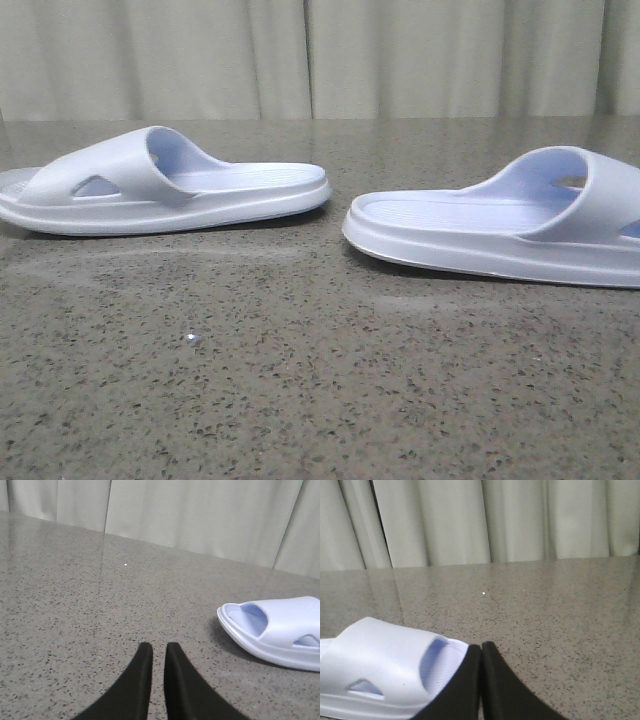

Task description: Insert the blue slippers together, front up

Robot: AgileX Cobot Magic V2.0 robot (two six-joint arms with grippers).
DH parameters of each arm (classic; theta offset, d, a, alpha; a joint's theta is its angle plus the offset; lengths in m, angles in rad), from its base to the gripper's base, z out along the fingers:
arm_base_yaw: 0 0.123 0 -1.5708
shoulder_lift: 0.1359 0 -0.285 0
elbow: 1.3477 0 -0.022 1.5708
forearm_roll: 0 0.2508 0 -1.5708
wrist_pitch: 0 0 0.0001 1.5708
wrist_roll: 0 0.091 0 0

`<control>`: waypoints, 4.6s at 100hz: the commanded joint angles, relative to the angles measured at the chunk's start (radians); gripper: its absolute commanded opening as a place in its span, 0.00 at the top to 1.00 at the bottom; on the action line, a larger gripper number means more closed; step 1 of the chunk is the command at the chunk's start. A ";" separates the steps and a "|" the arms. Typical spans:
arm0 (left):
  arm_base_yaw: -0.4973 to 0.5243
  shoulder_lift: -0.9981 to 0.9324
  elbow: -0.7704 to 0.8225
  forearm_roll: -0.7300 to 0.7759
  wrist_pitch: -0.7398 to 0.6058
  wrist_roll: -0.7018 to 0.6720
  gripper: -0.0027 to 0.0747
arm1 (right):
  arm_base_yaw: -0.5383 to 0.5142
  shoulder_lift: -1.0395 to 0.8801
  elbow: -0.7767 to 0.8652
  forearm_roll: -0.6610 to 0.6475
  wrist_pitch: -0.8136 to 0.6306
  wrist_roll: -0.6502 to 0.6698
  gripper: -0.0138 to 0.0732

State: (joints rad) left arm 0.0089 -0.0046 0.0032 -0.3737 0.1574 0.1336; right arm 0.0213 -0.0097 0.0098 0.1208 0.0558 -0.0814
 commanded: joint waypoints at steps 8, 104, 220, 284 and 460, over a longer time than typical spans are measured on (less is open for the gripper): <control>0.002 -0.028 0.008 -0.210 -0.115 -0.011 0.95 | -0.007 -0.013 0.021 0.142 -0.097 -0.002 0.93; 0.002 0.687 -0.558 -0.125 0.226 0.001 0.94 | -0.008 0.732 -0.419 0.468 0.125 -0.030 0.93; 0.002 0.851 -0.581 -0.282 0.232 0.158 0.54 | -0.219 0.961 -0.631 0.389 0.530 -0.210 0.56; 0.002 0.874 -0.581 -0.292 0.238 0.159 0.54 | -0.297 1.144 -0.656 0.742 0.668 -0.591 0.56; 0.002 1.478 -0.863 -0.825 0.467 0.681 0.70 | -0.299 1.156 -0.661 0.746 0.668 -0.605 0.96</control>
State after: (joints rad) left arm 0.0089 1.4975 -0.8317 -1.1358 0.6169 0.7942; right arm -0.2732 1.1556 -0.6219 0.8493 0.7377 -0.6641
